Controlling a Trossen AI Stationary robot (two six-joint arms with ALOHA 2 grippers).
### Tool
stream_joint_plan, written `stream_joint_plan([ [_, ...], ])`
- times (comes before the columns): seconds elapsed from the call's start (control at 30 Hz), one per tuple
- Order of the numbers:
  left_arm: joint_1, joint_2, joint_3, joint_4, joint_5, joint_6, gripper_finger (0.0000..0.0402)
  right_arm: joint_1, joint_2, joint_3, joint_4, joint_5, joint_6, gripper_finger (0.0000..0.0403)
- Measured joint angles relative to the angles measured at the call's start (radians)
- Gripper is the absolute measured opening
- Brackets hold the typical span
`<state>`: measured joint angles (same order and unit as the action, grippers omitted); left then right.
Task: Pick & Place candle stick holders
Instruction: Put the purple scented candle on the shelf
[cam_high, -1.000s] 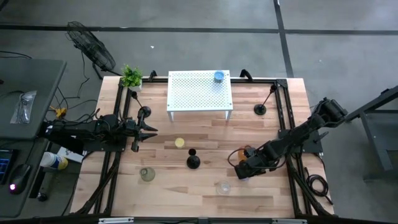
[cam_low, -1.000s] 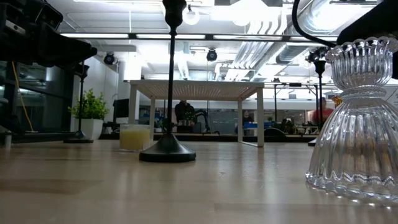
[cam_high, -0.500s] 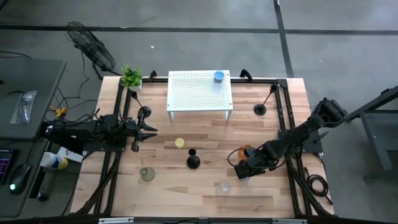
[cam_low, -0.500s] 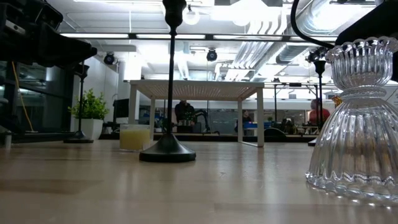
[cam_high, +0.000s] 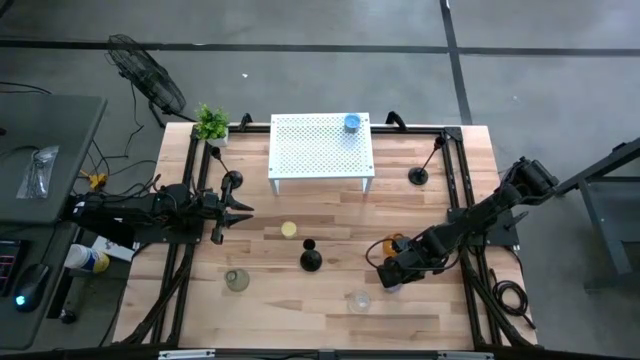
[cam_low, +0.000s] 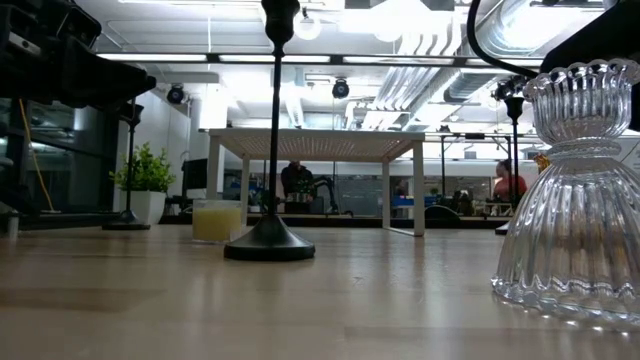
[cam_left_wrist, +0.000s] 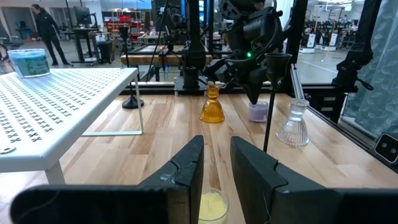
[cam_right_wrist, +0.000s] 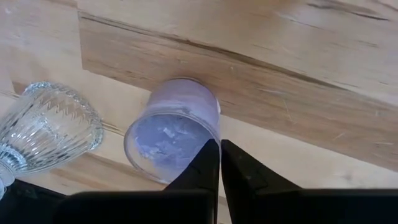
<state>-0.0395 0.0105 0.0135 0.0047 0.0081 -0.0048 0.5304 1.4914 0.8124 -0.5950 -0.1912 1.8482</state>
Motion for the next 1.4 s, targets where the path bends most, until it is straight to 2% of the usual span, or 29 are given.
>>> stream_joint_plan([
  [0.17,0.0,0.0,0.0,0.0,0.0,0.0,0.0077,0.0,0.0,0.023,-0.026,-0.017,-0.037,0.0004],
  [0.4,0.0,0.0,0.0,0.0,0.0,0.0,0.0077,-0.01,-0.023,0.118,-0.149,-0.027,-0.116,0.0003],
  [0.7,0.0,0.0,0.0,0.0,0.0,0.0,0.0077,-0.073,-0.065,0.303,-0.412,0.028,-0.247,0.0003],
  [0.93,0.0,0.0,0.0,0.0,0.0,0.0,0.0077,-0.158,-0.065,0.475,-0.555,0.105,-0.404,0.0003],
  [1.17,0.0,0.0,0.0,0.0,0.0,0.0,0.0077,-0.282,-0.065,0.597,-0.576,0.169,-0.624,0.0003],
  [1.4,0.0,0.0,0.0,0.0,0.0,0.0,0.0077,-0.412,-0.065,0.682,-0.562,0.189,-0.855,0.0003],
])
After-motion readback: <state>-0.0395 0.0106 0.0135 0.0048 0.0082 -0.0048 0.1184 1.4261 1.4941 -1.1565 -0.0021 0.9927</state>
